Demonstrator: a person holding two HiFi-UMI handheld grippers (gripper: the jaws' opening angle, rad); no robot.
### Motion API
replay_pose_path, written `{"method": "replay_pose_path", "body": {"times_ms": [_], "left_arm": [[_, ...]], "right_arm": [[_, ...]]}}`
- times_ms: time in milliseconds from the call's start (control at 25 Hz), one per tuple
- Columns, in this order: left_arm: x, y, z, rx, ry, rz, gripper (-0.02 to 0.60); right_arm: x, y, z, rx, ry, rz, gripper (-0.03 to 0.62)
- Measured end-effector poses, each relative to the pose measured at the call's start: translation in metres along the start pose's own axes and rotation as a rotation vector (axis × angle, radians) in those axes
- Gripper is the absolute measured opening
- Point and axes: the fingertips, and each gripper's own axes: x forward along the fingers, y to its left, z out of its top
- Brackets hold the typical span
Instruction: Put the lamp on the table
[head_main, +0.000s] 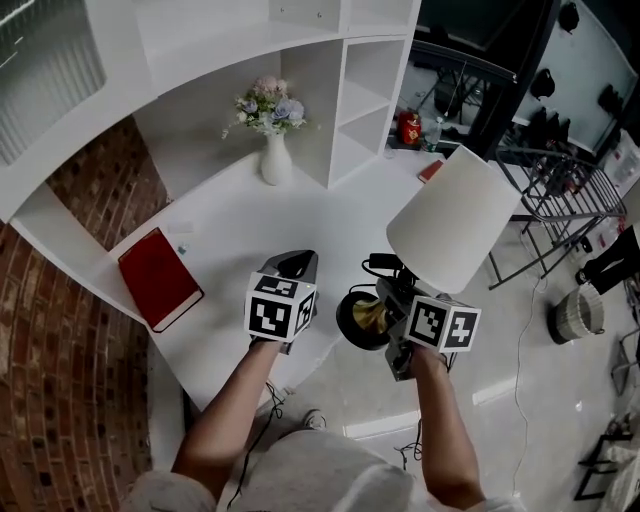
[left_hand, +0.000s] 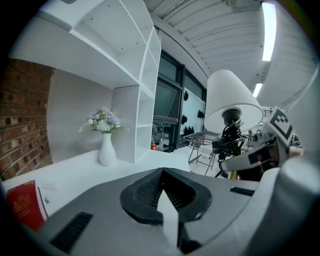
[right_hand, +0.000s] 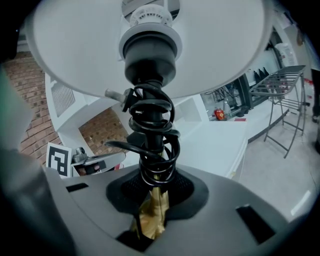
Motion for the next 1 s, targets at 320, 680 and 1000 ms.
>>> {"method": "replay_pose_path", "body": {"times_ms": [320,680,1000], "left_arm": [[0.000,0.029,-0.001,-0.025,-0.008,0.043,-0.006],[-0.001,0.054,-0.005,-0.045,-0.028,0.109,-0.006],[0.006,0.078,-0.006,-0.099,-0.048,0.200,-0.006]], "right_arm": [[0.031,0.011,0.003,-0.029,0.034,0.036,0.078],[0.061,0.016,0.007,-0.069,0.048,0.093,0.078],[0.098,0.016,0.021,-0.114,0.079,0.177,0.078]]}}
